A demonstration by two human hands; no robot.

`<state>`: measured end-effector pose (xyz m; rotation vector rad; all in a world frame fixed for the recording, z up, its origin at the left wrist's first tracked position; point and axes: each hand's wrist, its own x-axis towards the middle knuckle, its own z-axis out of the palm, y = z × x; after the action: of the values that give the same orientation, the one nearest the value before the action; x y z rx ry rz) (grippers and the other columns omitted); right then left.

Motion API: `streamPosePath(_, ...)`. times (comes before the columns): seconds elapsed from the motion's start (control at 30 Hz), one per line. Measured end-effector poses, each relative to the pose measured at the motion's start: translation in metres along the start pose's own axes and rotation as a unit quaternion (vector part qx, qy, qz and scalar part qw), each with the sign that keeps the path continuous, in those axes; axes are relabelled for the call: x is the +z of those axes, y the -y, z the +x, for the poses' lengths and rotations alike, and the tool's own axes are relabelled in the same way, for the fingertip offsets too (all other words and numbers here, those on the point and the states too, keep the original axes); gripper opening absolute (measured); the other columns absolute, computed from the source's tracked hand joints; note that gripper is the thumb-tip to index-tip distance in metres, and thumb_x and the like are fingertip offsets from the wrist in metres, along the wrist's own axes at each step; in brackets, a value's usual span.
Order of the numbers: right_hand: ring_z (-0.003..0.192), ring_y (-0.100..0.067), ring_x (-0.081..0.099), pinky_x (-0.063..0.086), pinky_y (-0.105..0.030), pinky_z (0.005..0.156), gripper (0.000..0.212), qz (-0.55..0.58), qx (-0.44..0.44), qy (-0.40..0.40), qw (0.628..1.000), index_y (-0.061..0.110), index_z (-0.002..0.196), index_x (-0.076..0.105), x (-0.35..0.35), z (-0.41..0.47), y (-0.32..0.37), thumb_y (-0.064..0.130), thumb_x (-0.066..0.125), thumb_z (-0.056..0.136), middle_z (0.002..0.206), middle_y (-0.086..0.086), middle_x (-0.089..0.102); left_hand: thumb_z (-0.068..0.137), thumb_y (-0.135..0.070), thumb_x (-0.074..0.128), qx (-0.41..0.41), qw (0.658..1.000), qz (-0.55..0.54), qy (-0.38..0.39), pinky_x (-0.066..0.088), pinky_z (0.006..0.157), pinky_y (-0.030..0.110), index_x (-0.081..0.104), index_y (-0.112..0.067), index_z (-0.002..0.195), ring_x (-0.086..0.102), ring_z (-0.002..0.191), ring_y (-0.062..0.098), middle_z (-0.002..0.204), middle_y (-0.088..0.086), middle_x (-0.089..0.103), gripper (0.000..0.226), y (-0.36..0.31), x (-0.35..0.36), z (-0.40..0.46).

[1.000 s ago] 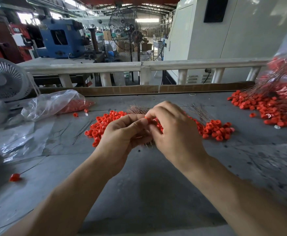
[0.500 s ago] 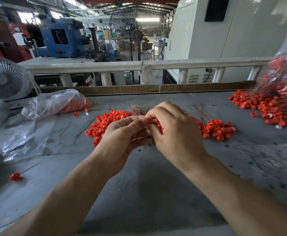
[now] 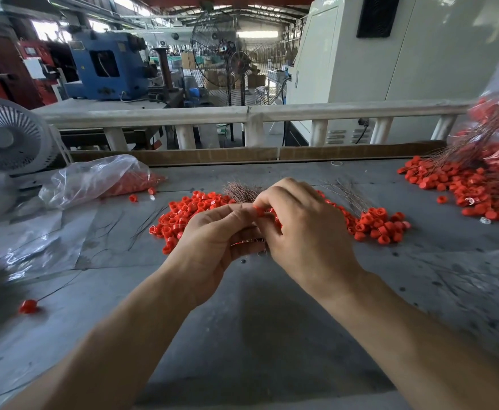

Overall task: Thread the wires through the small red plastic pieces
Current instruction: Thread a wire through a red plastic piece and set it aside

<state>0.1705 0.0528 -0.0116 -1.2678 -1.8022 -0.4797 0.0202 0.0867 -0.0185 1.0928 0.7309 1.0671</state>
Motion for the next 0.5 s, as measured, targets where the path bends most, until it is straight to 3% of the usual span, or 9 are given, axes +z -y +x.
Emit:
streamPosePath(0.1, 0.084, -0.017, 0.060, 0.045, -0.025, 0.064, 0.010, -0.005, -0.007, -0.004, 1.000, 0.013, 0.088, 0.068, 0.0006, -0.0009, -0.0003, 0.008, 0.077, 0.084, 0.090, 0.003, 0.064, 0.096, -0.013, 0.061, -0.002, 1.000, 0.007, -0.002, 0.055, 0.089, 0.044, 0.065, 0.010, 0.120, 0.062, 0.098, 0.034, 0.105, 0.024, 0.067, 0.033, -0.0009, 0.0003, -0.0004)
streamPosePath(0.2, 0.084, -0.019, 0.061, 0.047, -0.027, 0.066, 0.011, 0.003, -0.006, -0.016, 1.000, 0.011, 0.087, 0.069, -0.0008, -0.0002, -0.0013, 0.005, 0.076, 0.083, 0.089, 0.001, 0.065, 0.096, -0.014, 0.060, -0.003, 1.000, 0.000, 0.002, 0.056, 0.084, 0.041, 0.072, 0.001, 0.106, 0.067, 0.087, 0.025, 0.094, 0.016, 0.071, 0.021, -0.0016, 0.0000, 0.0000)
streamPosePath(0.33, 0.080, -0.020, 0.059, 0.049, -0.035, 0.065, 0.011, 0.015, -0.016, -0.031, 0.999, 0.010, 0.081, 0.068, -0.0036, 0.0010, -0.0015, 0.008, 0.075, 0.089, 0.083, 0.001, 0.064, 0.096, -0.014, 0.058, -0.004, 1.000, -0.001, 0.008, 0.053, 0.089, 0.046, 0.077, -0.010, 0.090, 0.069, 0.085, 0.024, 0.095, 0.017, 0.071, 0.021, -0.0019, 0.0003, 0.0005)
streamPosePath(0.5, 0.078, -0.024, 0.057, 0.049, -0.037, 0.069, 0.014, 0.040, -0.024, -0.051, 0.998, 0.006, 0.077, 0.067, -0.0036, 0.0019, -0.0029, 0.001, 0.077, 0.085, 0.080, -0.003, 0.064, 0.094, -0.018, 0.061, 0.001, 1.000, 0.026, 0.008, 0.056, 0.075, 0.037, 0.073, -0.002, 0.099, 0.067, 0.079, 0.023, 0.091, 0.016, 0.071, 0.021, -0.0016, 0.0002, 0.0001)
